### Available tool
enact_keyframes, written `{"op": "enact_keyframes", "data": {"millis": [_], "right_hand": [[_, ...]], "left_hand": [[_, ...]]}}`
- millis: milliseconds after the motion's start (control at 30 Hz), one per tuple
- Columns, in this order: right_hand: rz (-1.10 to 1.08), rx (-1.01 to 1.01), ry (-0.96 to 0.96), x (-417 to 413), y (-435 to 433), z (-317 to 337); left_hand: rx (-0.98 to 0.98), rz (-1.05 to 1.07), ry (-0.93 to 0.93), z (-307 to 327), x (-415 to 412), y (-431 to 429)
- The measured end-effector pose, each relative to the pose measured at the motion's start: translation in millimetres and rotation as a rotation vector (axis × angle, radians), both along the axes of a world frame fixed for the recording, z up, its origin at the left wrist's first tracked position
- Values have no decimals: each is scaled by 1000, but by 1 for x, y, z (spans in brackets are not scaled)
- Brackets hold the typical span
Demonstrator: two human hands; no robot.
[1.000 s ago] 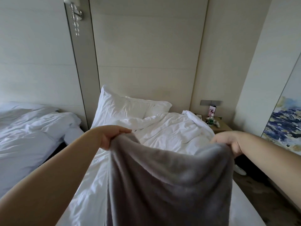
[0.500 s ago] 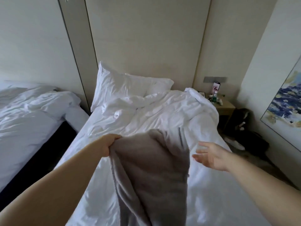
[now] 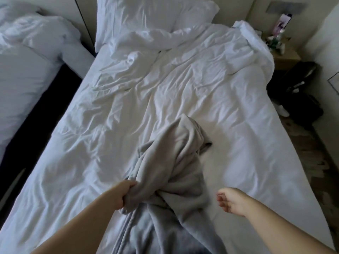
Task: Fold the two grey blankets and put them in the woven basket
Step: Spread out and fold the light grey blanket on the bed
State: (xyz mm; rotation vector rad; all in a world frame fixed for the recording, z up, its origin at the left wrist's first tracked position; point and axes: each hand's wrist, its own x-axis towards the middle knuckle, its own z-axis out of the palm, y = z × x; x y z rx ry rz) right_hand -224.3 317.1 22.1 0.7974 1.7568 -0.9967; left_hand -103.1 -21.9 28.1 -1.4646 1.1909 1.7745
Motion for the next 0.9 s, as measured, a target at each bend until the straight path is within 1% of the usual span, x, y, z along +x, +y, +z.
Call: {"op": "enact_keyframes", "data": {"millis": [67, 167, 267, 333, 367, 433, 467, 500, 533, 600, 667, 733, 833, 900], "right_hand": [[-32, -27, 52, -22, -15, -13], [-81, -83, 192, -67, -45, -36], [-107, -149, 346, -117, -81, -58], [-152, -257, 313, -143, -106, -68], [-178, -300, 265, -152, -116, -71], [-182, -341, 184, -164, -131, -75], [-159, -344, 161, -166, -134, -74], [-128, -342, 148, -166, -137, -70], [-94, -343, 153, -165, -137, -65], [-28, -360, 250, -166, -131, -46], [15, -371, 423, -168, -121, -16], [-22, -411, 534, -174, -113, 27], [-215, -526, 544, -189, -99, 106], [-295, -531, 569, -200, -88, 168]], "left_hand": [[-13, 108, 44, -10, -8, 2], [-94, 252, 197, -28, -25, 1], [-93, 319, 289, -39, -42, -8], [-46, 293, 264, -43, -51, -19], [3, 261, 205, -43, -54, -25], [134, 144, 90, -38, -58, -37], [173, 83, 72, -35, -59, -42], [173, 50, 74, -30, -61, -46], [130, 49, 91, -24, -64, -50], [-69, 111, 155, -9, -72, -59], [-248, 219, 248, 11, -83, -69], [-313, 285, 378, 40, -97, -79], [-375, 355, 583, 97, -117, -92], [-392, 380, 689, 144, -130, -95]]}}
